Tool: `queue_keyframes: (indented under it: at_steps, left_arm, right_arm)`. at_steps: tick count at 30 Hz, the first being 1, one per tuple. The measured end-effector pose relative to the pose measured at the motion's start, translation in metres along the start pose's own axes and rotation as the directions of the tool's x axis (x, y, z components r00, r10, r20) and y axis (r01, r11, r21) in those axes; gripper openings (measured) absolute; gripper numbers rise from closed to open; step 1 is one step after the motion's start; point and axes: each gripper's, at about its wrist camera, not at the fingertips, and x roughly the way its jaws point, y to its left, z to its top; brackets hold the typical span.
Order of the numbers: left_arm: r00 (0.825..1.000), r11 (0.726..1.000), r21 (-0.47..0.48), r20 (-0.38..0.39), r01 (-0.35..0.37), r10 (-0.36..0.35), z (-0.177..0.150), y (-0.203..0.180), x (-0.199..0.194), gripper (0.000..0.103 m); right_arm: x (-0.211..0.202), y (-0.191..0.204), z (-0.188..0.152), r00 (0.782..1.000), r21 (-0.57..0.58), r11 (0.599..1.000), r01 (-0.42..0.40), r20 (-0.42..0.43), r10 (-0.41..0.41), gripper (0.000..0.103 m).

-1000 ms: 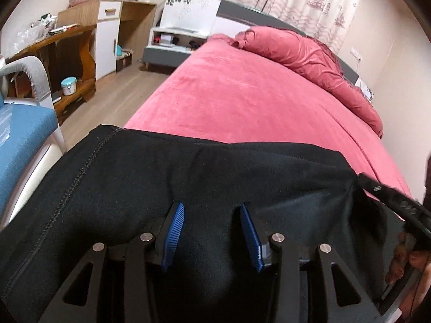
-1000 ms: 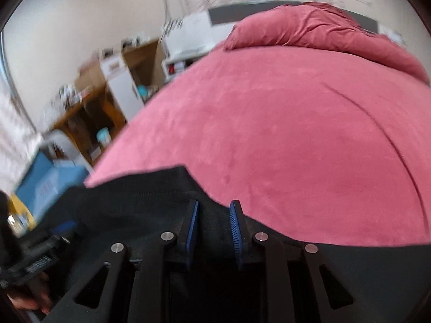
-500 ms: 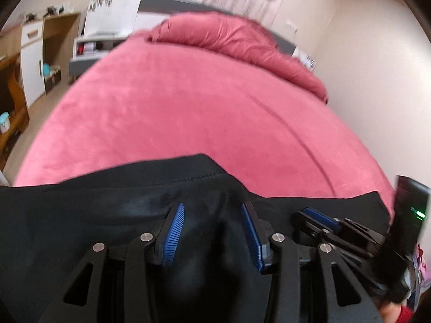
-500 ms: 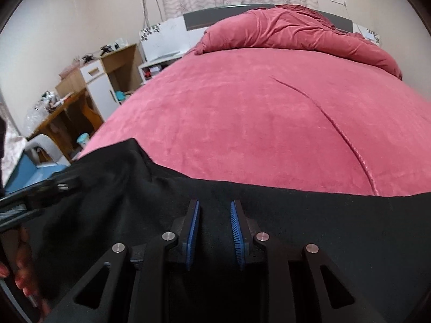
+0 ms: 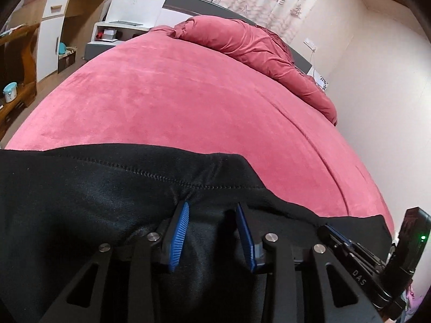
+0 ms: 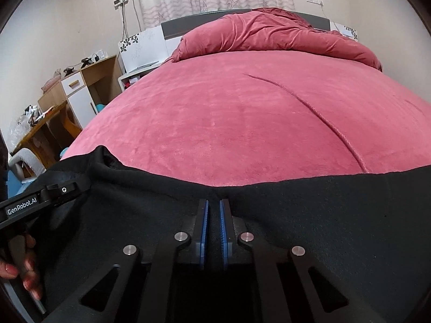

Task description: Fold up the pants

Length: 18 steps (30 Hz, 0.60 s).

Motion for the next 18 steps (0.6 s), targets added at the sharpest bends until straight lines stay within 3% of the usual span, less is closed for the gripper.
queue_keyframes:
  at_steps: [3, 7, 11, 15, 17, 18]
  left_arm:
    - [0.999, 1.0, -0.015, -0.026, -0.02, 0.02, 0.003, 0.0, -0.01, 0.04]
    - [0.996, 0.996, 0.027, -0.03, -0.089, 0.089, -0.015, -0.009, -0.026, 0.043]
    - [0.986, 0.982, 0.109, -0.043, -0.157, 0.163, -0.037, -0.02, -0.035, 0.043]
    - [0.974, 0.958, 0.19, -0.03, -0.216, 0.226, -0.054, -0.031, -0.038, 0.043]
    - [0.968, 0.947, 0.216, -0.02, -0.239, 0.249, -0.058, -0.034, -0.038, 0.044]
    - [0.965, 0.939, 0.233, -0.019, -0.251, 0.263, -0.059, -0.035, -0.038, 0.044]
  right_arm:
    - [-0.02, 0.004, 0.004, 1.0, 0.011, 1.0, -0.004, 0.008, 0.004, 0.013]
    - [-0.051, 0.013, 0.001, 0.999, -0.026, 1.0, -0.008, 0.047, 0.009, 0.036]
    - [-0.057, 0.012, -0.012, 0.998, -0.075, 0.995, 0.06, 0.011, -0.059, 0.037]
    - [-0.055, -0.006, -0.028, 0.985, -0.03, 0.987, 0.158, -0.058, -0.16, 0.04]
    - [-0.056, -0.02, -0.035, 0.973, 0.003, 0.978, 0.21, -0.097, -0.208, 0.067]
    - [-0.061, -0.027, -0.038, 0.974, 0.016, 0.979, 0.206, -0.097, -0.203, 0.069]
